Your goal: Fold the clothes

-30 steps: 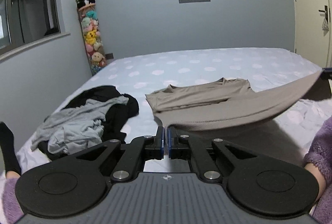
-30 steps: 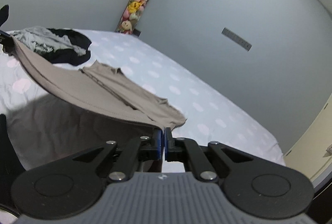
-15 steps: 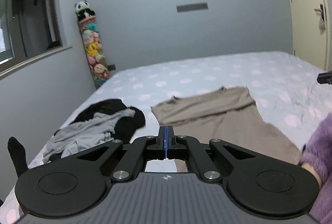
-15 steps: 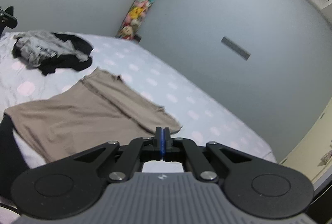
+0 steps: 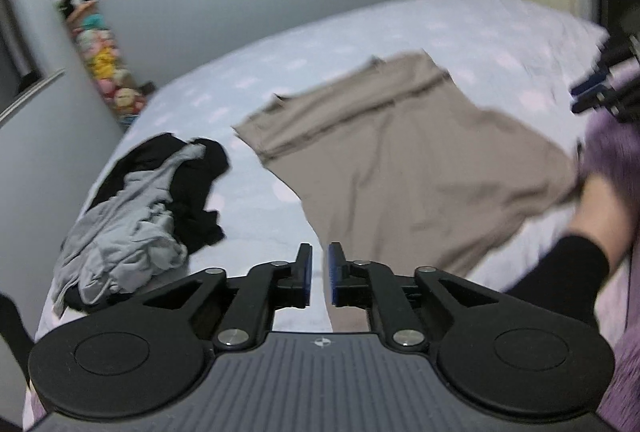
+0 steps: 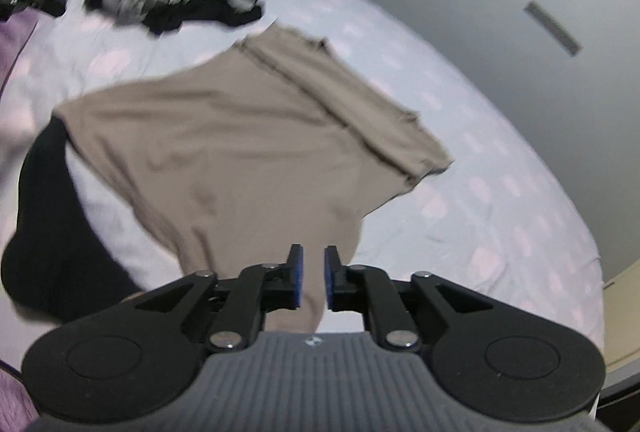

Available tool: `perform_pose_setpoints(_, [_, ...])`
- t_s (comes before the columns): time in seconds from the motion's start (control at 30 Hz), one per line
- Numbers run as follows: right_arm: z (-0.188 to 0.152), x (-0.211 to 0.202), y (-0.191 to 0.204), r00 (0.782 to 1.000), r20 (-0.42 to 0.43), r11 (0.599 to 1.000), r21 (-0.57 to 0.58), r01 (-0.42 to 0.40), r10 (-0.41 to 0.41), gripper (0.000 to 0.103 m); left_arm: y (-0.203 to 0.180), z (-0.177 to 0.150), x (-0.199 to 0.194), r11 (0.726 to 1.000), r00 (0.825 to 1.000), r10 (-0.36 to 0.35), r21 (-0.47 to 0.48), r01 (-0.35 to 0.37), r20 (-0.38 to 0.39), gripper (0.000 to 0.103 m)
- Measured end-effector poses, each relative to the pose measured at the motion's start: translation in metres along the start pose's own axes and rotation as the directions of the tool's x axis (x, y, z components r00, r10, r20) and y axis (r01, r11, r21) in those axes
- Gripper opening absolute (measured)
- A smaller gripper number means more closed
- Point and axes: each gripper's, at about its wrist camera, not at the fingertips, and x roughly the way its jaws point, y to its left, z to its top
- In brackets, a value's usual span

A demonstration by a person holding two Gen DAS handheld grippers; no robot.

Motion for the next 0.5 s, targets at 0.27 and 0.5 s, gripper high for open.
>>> perform_pose_setpoints(0.27, [-0.006, 0.044, 0.002, 0.982, -0.142, 0.986, -0.093, -0.139, 0.125, 0.039, -0.016, -0.018, 0.041, 0.950, 0.980, -0.094, 0.279, 0.141, -0.174, 0.016])
perform_pose_setpoints(0.5, [-0.005, 0.077, 0.004, 0.922, -0.250, 0.942, -0.081, -0.326, 0.297, 0.045, -0.014, -0.026, 0.071, 0.908, 0.943, -0.202, 0.310, 0.281, -0.265, 0.023])
